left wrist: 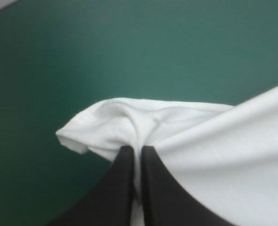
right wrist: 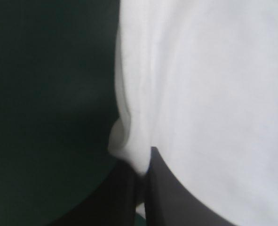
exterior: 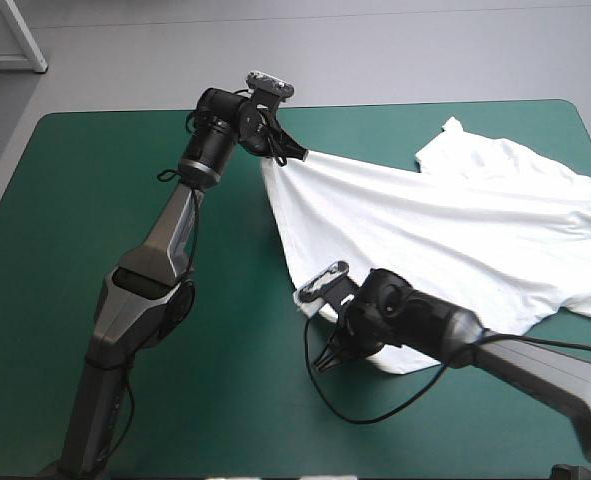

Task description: Fold the cloth

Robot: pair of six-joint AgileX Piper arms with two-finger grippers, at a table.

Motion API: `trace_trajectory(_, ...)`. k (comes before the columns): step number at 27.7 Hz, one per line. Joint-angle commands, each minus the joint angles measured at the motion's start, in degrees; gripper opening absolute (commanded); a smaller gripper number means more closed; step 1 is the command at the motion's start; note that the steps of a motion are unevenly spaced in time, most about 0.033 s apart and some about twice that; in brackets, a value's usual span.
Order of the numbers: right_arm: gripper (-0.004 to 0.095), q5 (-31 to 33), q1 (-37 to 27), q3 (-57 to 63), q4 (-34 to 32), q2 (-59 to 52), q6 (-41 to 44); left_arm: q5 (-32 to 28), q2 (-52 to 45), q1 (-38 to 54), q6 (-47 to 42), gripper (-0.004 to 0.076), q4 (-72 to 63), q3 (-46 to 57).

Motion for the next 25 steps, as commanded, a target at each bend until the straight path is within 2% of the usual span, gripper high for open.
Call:
trace_trajectory(1, -0.0019, 6.49, -0.09, -6.8, -8.85, -10.55, 3.93, 1.76, -9.59, 0.13, -0.05, -0.0009, 1.5, -1.88)
trace_trajectory(4, -0.0019, 12.68, -0.09, -18.94, -15.32, -19.0, 4.24, 1.76, -17.88, 0.13, -0.18, -0.0009, 3.02, -1.88)
trace_trajectory(8, -0.0019, 15.81, -0.09, -31.77, -21.09, -22.33, 2.42, 1.4, -25.62, 0.13, -0.26, -0.0009, 4.79, -1.88)
trace_trajectory(16, -0.0019, 15.69, -0.09, -55.12, -27.88, -22.61, -5.8, 0.68, -40.51, 0.13, -0.08, -0.0009, 12.59, -1.88)
trace_trajectory(20, -0.0019, 12.37, -0.09, -61.85, -31.46, -22.26, -8.45, -0.94, -47.59, 0.13, 0.16, -0.0009, 16.55, -1.88)
trace_trajectory(25, -0.0019, 2.52, -0.09, -66.57, -32.53, -22.26, -10.44, -4.69, -54.19, 0.13, 1.16, -0.0009, 18.83, -1.88)
